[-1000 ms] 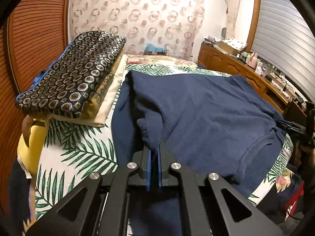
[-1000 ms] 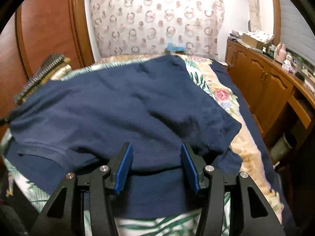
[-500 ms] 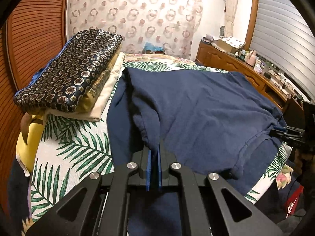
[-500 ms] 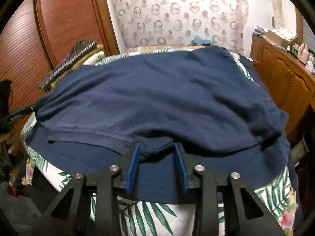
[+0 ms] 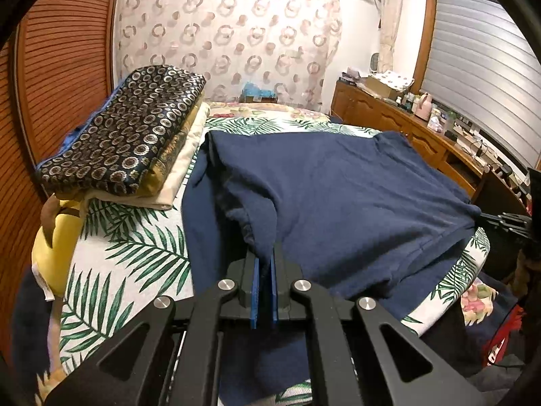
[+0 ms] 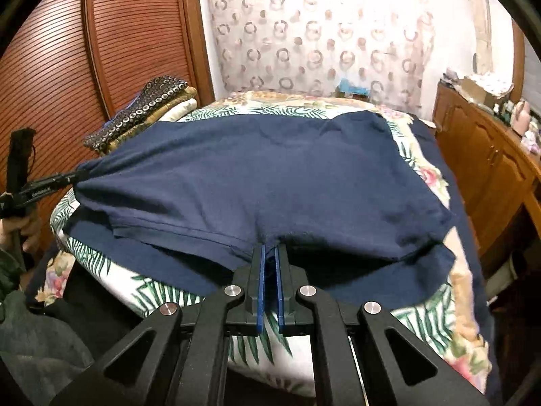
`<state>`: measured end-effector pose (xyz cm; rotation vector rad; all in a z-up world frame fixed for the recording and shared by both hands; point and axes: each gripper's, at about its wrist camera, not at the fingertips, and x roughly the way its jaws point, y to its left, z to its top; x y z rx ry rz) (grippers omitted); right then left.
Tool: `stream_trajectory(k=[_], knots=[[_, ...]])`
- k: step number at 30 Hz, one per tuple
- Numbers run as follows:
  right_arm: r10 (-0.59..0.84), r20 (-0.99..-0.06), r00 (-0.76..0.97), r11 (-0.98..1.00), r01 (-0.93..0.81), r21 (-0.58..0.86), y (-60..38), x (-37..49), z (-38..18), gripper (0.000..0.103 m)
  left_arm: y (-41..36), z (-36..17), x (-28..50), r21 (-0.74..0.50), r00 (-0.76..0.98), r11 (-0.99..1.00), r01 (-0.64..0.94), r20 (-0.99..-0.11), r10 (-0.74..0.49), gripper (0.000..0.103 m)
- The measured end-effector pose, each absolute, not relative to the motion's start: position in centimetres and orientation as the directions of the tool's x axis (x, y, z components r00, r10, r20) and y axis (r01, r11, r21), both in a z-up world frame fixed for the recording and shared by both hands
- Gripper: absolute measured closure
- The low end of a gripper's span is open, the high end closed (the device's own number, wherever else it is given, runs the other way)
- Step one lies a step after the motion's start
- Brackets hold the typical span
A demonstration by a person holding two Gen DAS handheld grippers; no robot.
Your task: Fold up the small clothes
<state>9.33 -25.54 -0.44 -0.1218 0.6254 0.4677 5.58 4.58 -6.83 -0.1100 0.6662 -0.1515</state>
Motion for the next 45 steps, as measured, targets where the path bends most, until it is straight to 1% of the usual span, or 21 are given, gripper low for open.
stream_trajectory(k=[5, 8, 13, 15, 17, 21, 22, 23, 26, 27, 28, 29, 34, 35, 36, 38, 40, 42, 44, 45], knots=[[0.371, -0.596, 0.712, 0.897, -0.441, 0.032, -25.5, 8.7, -1.0, 0.098, 4.8, -7.7, 5.9, -0.140, 0.761, 0.986, 0.085, -0.630, -0.156, 0.097], [0.379, -0.596, 0.708, 0.896, -0.441, 0.045, -25.3, 8.5, -1.0, 0.098, 4.9, -8.1, 6.0, -0.136, 0.755, 0.988, 0.073, -0.640, -0.144, 0.094], [0.379, -0.590, 0.713, 0.895, -0.445, 0.037, -25.4, 8.2, -0.4, 0.098, 5.1, -8.0, 5.9, -0.108, 0.762, 0.993, 0.053, -0.638, -0.110, 0.075], [0.377, -0.587, 0.717, 0.896, -0.443, 0.034, -25.3, 8.2, -0.3, 0.098, 5.4, -8.1, 5.9, -0.116, 0.763, 0.992, 0.050, -0.636, -0.113, 0.061], [0.375, -0.586, 0.718, 0.897, -0.440, 0.035, -25.6, 8.1, -0.4, 0.093, 5.6, -8.2, 6.1, -0.122, 0.758, 0.991, 0.046, -0.642, -0.114, 0.060], [0.361, -0.576, 0.733, 0.902, -0.430, 0.019, -25.5, 7.7, -0.3, 0.092, 5.8, -9.0, 7.1, -0.105, 0.739, 0.994, 0.038, -0.667, -0.099, 0.060], [0.361, -0.574, 0.735, 0.902, -0.430, 0.016, -25.5, 7.7, -0.3, 0.088, 5.7, -9.2, 7.3, -0.103, 0.734, 0.994, 0.035, -0.673, -0.095, 0.060], [0.357, -0.573, 0.738, 0.904, -0.428, 0.011, -25.7, 7.6, -0.2, 0.080, 5.7, -9.5, 7.5, -0.102, 0.727, 0.994, 0.032, -0.680, -0.093, 0.060], [0.358, -0.565, 0.744, 0.903, -0.429, 0.007, -26.1, 7.4, 0.0, 0.066, 5.8, -10.1, 8.0, -0.102, 0.714, 0.995, 0.025, -0.695, -0.089, 0.060], [0.359, -0.565, 0.743, 0.902, -0.431, 0.006, -26.0, 7.4, 0.0, 0.063, 5.8, -10.3, 8.1, -0.103, 0.710, 0.994, 0.022, -0.699, -0.089, 0.060], [0.359, -0.566, 0.742, 0.902, -0.432, 0.005, -26.1, 7.4, -0.1, 0.056, 5.8, -10.4, 8.2, -0.105, 0.706, 0.994, 0.021, -0.702, -0.089, 0.060], [0.356, -0.568, 0.742, 0.902, -0.432, 0.002, -26.1, 7.4, -0.1, 0.054, 5.8, -10.5, 8.3, -0.105, 0.703, 0.994, 0.019, -0.706, -0.088, 0.060], [0.360, -0.570, 0.739, 0.900, -0.436, 0.002, -25.9, 7.7, -0.5, 0.054, 6.0, -10.9, 8.5, -0.097, 0.699, 0.995, 0.015, -0.711, -0.080, 0.059], [0.360, -0.571, 0.738, 0.899, -0.437, 0.002, -25.7, 7.8, -0.6, 0.053, 6.0, -11.0, 8.5, -0.094, 0.698, 0.995, 0.014, -0.712, -0.077, 0.055], [0.359, -0.573, 0.737, 0.899, -0.438, 0.001, -25.5, 8.0, -0.5, 0.052, 6.1, -11.1, 8.6, -0.090, 0.697, 0.996, 0.007, -0.714, -0.070, 0.045], [0.363, -0.572, 0.736, 0.896, -0.444, -0.002, -25.1, 8.4, -0.4, 0.045, 6.2, -11.2, 8.7, -0.084, 0.703, 0.996, 0.001, -0.709, -0.060, 0.038], [0.376, -0.563, 0.736, 0.890, -0.456, -0.002, -24.5, 8.8, -0.2, 0.042, 6.2, -11.2, 8.8, -0.085, 0.704, 0.996, -0.001, -0.707, -0.060, 0.036], [0.383, -0.561, 0.734, 0.884, -0.467, -0.008, -23.8, 9.3, -0.2, 0.041, 6.1, -11.2, 8.8, -0.087, 0.707, 0.996, 0.000, -0.704, -0.061, 0.035], [0.388, -0.558, 0.734, 0.879, -0.476, -0.015, -23.1, 9.8, -0.2, 0.041, 6.2, -11.2, 8.8, -0.090, 0.712, 0.996, -0.002, -0.699, -0.062, 0.035], [0.392, -0.557, 0.732, 0.876, -0.482, -0.016, -22.8, 10.0, -0.3, 0.041, 6.2, -11.3, 8.7, -0.096, 0.716, 0.995, -0.003, -0.695, -0.065, 0.036]])
